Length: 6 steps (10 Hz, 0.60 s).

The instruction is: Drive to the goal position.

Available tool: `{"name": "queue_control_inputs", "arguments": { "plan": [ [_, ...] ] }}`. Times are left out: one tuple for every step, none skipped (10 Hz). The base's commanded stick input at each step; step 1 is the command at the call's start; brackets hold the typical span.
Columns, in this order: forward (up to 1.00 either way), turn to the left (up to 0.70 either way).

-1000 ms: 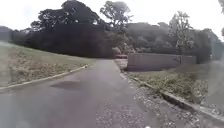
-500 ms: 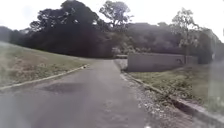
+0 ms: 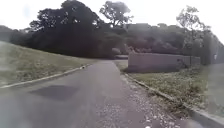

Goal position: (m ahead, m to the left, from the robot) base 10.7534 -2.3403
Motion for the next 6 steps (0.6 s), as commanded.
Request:
{"name": "queue_control_inputs", "arguments": {
  "plan": [
    [0.70,0.00],
    [0.70,0.00],
    [0.70,0.00],
    [0.70,0.00],
    [0.70,0.00],
    [0.70,0.00]
  ]
}}
